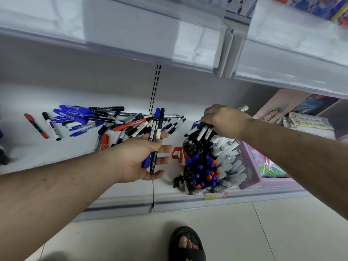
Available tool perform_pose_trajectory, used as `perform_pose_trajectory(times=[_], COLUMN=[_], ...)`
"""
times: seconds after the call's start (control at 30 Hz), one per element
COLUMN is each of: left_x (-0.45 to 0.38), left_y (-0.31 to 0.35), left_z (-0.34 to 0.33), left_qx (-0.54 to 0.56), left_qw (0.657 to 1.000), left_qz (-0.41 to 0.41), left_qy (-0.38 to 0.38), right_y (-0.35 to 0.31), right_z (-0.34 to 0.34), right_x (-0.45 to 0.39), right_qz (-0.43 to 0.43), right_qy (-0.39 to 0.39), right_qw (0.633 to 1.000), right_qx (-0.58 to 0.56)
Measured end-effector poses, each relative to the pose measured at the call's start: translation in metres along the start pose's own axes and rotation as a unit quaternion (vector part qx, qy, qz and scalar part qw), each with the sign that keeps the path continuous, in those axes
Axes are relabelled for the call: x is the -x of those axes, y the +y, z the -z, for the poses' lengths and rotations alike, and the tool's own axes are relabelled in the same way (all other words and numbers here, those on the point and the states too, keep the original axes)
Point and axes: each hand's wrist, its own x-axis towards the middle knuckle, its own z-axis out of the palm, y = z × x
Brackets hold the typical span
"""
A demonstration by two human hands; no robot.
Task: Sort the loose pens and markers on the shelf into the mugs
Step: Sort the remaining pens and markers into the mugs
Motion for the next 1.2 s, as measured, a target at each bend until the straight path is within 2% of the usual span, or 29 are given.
perform_pose_trajectory(times=[0.23,0.43,0.5,0.6,0.73,0.93,1.0,1.1,1.13,1.2], left_x=[0.0,0.001,0.002,0.002,0.002,0.005,0.005,0.007,0.007,0.007], left_y=[-0.002,-0.001,-0.002,-0.004,-0.002,-0.001,0.0,0.002,0.003,0.002], left_z=[0.005,0.003,0.002,0.003,0.002,-0.002,-0.001,0.003,0.005,0.007], left_qx=[-0.021,-0.018,-0.025,-0.038,-0.041,-0.036,-0.033,-0.03,-0.031,-0.037], left_qw=[1.0,1.0,1.0,0.999,0.999,0.999,0.999,0.999,0.999,0.999], left_qz=[-0.003,-0.006,-0.003,-0.001,-0.005,-0.01,-0.009,-0.008,-0.007,-0.006], left_qy=[0.014,0.017,0.013,0.017,0.021,0.015,0.015,0.014,0.015,0.019], right_y=[0.006,-0.005,-0.001,-0.002,-0.019,-0.023,-0.016,-0.011,-0.011,-0.019], right_z=[-0.014,-0.049,-0.048,-0.045,-0.046,-0.053,-0.046,-0.036,-0.033,-0.032], right_x=[0.006,0.025,0.026,0.018,-0.015,-0.035,-0.026,-0.014,-0.014,-0.021], right_qz=[0.025,-0.017,-0.063,-0.084,-0.115,-0.203,-0.226,-0.302,-0.329,-0.344], right_qy=[0.044,0.009,-0.009,-0.035,-0.153,-0.168,-0.133,-0.007,0.007,-0.031], right_qw=[0.998,1.0,0.998,0.995,0.981,0.952,0.947,0.926,0.912,0.9], right_qx=[0.033,0.0,-0.025,-0.042,-0.025,-0.153,-0.185,-0.227,-0.247,-0.268])
